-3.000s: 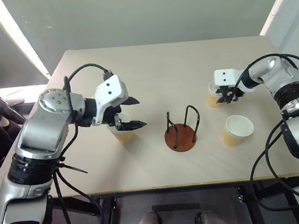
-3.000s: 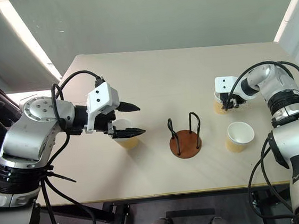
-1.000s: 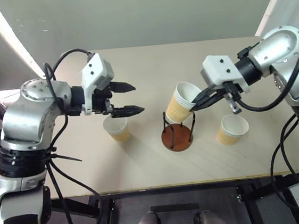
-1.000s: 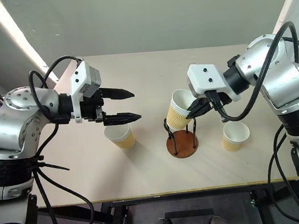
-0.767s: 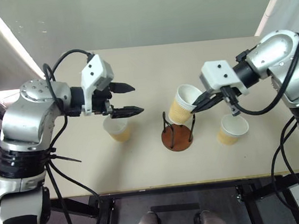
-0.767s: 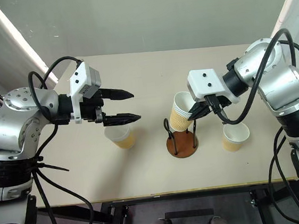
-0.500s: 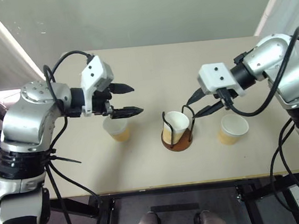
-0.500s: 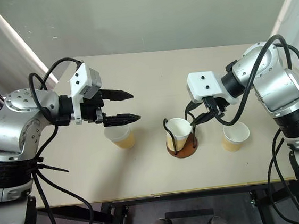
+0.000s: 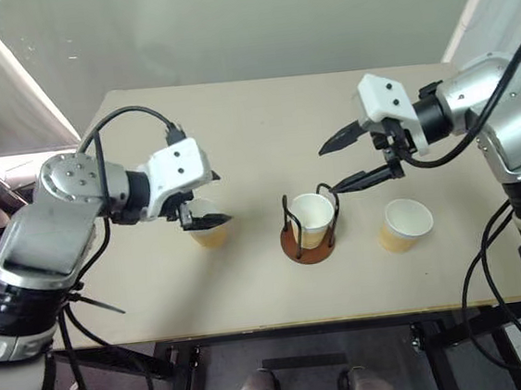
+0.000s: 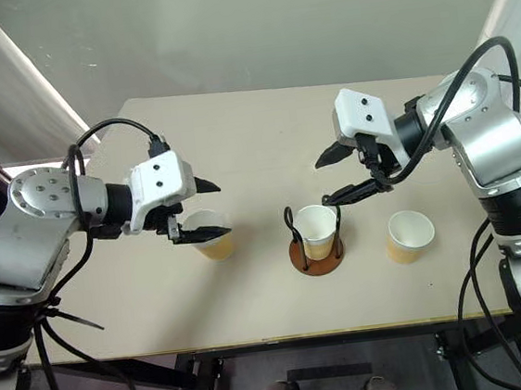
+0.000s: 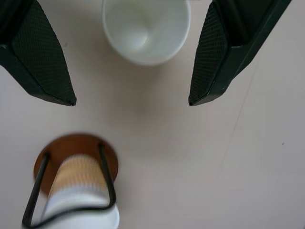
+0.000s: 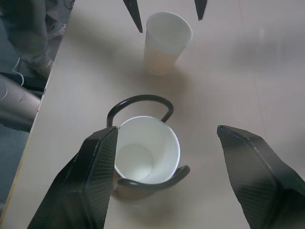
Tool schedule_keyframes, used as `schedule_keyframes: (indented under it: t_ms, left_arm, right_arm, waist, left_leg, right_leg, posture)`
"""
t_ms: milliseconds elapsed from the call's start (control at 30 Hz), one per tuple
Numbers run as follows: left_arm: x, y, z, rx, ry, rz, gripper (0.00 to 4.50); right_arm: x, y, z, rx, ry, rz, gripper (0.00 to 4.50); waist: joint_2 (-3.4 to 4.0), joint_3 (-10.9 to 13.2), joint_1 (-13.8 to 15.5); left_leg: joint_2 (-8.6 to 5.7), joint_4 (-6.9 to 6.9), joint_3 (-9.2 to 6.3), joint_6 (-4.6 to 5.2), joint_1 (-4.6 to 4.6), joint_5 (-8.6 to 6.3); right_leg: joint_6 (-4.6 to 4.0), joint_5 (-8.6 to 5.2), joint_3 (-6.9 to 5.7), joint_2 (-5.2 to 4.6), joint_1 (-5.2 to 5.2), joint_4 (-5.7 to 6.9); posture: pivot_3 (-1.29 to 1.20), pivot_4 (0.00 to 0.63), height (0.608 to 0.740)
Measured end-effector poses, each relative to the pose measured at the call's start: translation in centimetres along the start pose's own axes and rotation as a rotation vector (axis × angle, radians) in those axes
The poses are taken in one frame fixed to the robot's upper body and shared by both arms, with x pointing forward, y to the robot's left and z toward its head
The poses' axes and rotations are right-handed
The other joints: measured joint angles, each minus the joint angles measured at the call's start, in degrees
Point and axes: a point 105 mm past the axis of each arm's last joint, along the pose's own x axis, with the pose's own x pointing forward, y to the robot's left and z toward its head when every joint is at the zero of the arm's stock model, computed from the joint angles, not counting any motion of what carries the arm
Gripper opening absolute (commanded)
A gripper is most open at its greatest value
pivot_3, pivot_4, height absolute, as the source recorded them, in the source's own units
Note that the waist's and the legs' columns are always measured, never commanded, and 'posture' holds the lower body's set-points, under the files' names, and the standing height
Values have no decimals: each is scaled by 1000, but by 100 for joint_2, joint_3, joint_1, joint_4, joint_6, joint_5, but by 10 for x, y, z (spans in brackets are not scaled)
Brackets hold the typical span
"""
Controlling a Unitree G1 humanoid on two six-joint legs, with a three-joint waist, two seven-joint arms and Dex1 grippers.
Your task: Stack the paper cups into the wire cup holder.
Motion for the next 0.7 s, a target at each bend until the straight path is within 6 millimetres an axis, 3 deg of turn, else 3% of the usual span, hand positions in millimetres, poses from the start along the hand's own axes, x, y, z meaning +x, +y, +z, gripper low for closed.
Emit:
schedule_keyframes:
  t_ms: [300, 700]
  left_arm:
    - [6, -18, -31, 91, 183, -15, 4059]
    - [16, -20, -63, 53, 249, -12, 4059]
  right_arm:
    - [-2, 8, 6, 39, -46, 51, 3415]
    - [-4, 10, 6, 44, -51, 57, 3415]
  waist:
    - [0, 0, -11]
    - [0, 0, -9]
  left_leg:
    - [4, -4, -2, -10, 6, -7]
    - [5, -4, -4, -18, 7, -13]
  right_leg:
    - [-26, -15, 0, 3, -3, 10]
    - [-35, -21, 0, 3, -5, 15]
  posture:
    - [0, 150, 740]
    - [0, 150, 740]
